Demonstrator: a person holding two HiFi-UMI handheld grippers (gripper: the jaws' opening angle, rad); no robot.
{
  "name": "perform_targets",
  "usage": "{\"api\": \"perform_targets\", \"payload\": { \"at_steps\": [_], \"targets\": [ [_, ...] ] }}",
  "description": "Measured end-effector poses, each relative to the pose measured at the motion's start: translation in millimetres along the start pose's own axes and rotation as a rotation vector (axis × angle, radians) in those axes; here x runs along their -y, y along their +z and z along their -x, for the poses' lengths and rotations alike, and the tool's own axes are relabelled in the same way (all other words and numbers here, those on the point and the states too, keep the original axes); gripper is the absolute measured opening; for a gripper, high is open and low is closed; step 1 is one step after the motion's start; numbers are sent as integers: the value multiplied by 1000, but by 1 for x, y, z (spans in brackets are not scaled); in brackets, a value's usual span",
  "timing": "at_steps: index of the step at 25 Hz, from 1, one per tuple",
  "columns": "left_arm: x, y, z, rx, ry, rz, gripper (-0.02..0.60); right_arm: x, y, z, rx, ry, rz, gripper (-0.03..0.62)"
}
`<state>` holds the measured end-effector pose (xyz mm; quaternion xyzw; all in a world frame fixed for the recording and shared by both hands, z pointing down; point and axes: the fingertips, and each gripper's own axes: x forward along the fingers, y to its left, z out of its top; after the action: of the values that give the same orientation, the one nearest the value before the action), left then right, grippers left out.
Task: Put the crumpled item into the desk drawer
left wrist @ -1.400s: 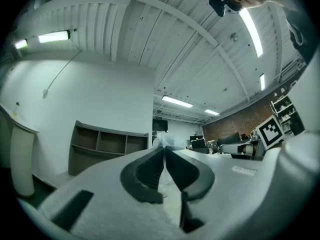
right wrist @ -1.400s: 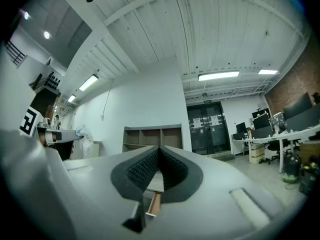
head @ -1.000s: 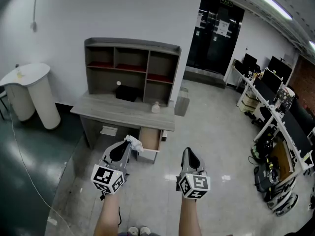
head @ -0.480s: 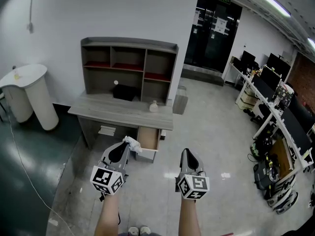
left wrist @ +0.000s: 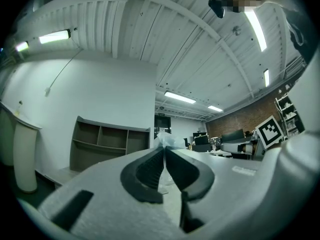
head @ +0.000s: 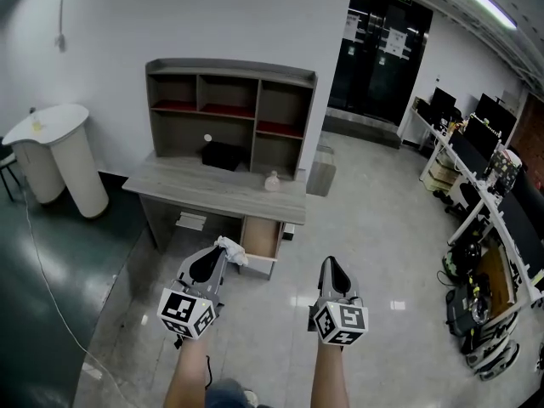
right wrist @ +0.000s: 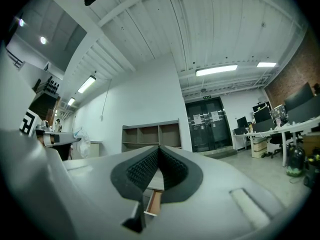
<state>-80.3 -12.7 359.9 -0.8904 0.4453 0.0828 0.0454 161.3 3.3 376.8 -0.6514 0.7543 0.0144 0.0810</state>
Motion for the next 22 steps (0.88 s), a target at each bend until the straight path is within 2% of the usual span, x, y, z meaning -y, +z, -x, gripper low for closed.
{"api": "perform_targets", "payload": {
  "at_steps": [10, 22],
  "targets": [
    [-18, -21, -25, -39, 40, -3, 18, 16, -19, -41, -29, 33, -32, 12],
    [-95, -54, -118, -38, 37, 23, 17, 29, -45, -158, -45, 30, -14, 12]
  ]
}}
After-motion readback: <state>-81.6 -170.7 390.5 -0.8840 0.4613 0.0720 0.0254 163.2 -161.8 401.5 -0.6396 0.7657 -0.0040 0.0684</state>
